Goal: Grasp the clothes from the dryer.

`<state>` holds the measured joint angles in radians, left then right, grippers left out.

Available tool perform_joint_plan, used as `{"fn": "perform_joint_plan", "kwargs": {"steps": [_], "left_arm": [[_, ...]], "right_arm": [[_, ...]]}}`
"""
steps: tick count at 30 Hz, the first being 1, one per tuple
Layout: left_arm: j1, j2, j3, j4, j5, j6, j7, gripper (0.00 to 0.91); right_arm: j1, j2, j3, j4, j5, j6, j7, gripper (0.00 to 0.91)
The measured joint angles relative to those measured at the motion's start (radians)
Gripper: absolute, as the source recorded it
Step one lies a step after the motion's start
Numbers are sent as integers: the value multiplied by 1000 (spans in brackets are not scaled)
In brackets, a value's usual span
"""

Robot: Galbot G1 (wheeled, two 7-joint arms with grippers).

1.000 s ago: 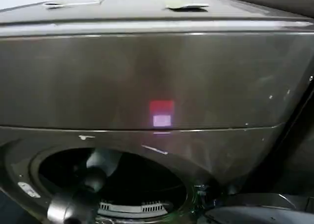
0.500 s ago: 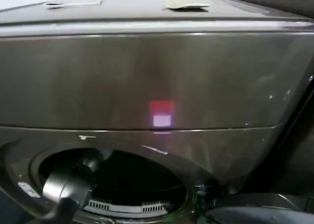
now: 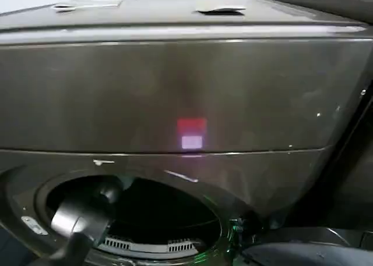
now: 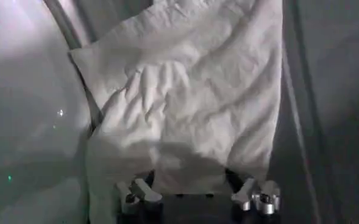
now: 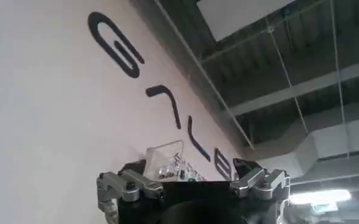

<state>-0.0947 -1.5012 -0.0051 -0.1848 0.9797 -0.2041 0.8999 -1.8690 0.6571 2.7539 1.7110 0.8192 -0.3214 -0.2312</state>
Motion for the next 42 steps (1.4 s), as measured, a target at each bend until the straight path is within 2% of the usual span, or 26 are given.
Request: {"fn": "perform_joint_plan", "kwargs": {"steps": [11, 20, 28, 34, 42], "left_arm": [[69, 17, -77, -90, -184, 44, -63, 0], [209, 15, -180, -315, -423, 112, -193, 0], [348, 17, -257, -584, -690, 167, -348, 0], [463, -9, -310, -796, -887, 162, -503, 0], [582, -47, -355, -975, -1008, 111, -737, 0]], "right_arm": [[12, 2, -13, 4, -2, 1, 4, 907], [15, 5, -21, 9, -2, 4, 4, 907], [31, 5, -34, 16, -1, 7, 4, 907], [38, 7, -40, 16, -5, 24, 10, 907], [39, 3, -33, 3, -5, 38, 18, 907]]}}
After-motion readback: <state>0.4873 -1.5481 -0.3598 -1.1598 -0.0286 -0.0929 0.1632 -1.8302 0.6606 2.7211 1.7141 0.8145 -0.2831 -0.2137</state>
